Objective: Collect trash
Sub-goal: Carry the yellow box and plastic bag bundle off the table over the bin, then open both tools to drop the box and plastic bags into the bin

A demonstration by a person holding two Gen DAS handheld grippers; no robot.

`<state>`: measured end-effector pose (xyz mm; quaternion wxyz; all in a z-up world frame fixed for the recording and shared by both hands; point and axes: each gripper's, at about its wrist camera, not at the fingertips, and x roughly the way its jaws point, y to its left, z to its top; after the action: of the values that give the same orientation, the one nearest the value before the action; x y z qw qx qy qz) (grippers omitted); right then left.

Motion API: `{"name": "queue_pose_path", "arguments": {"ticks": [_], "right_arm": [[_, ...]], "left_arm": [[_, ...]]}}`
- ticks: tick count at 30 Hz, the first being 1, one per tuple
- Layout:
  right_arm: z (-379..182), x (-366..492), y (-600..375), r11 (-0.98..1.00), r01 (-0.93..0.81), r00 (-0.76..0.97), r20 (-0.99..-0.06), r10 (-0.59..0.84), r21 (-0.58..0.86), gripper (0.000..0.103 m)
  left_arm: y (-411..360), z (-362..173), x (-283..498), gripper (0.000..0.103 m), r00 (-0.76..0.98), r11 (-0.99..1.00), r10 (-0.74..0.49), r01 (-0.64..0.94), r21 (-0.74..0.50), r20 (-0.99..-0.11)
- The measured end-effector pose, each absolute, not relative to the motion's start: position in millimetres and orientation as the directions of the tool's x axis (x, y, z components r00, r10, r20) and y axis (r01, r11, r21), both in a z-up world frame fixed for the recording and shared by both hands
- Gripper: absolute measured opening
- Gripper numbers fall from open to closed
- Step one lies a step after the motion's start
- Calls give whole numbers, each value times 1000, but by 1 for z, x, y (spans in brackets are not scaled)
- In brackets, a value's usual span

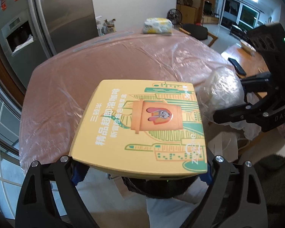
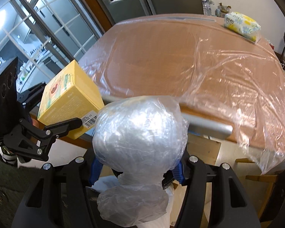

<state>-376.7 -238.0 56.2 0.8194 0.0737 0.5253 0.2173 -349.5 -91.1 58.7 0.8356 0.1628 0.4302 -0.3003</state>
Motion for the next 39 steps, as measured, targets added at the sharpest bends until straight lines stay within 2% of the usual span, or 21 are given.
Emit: {"name": "queue_pose_path", "arguments": {"ticks": [14, 31, 34, 35, 37, 39], "right_arm": [[15, -386, -226, 902, -278, 258, -878, 402, 331, 58], [-43, -364, -220, 926, -232, 211, -913, 348, 299, 58], [-50, -360, -218, 930, -226, 204, -919, 337, 291, 64], [-51, -360, -218, 927, -222, 197, -917, 346, 302, 71], [-50, -360, -219, 926, -215, 199, -915, 352, 309, 77], [-50, -359, -220, 927, -215, 198, -915, 351, 309, 78]], "left_arm": [[-109, 15, -377, 91, 363, 700, -312, 713, 45, -878], [-126, -64, -347, 91, 267, 717, -209, 696, 38, -941], [-128, -66, -343, 93, 245, 713, -231, 701, 8, -941], [-128, -67, -342, 93, 237, 715, -233, 700, -1, -943], [-129, -72, -340, 94, 222, 719, -223, 694, -6, -949], [-130, -78, -339, 94, 214, 723, -200, 691, 3, -956]]}}
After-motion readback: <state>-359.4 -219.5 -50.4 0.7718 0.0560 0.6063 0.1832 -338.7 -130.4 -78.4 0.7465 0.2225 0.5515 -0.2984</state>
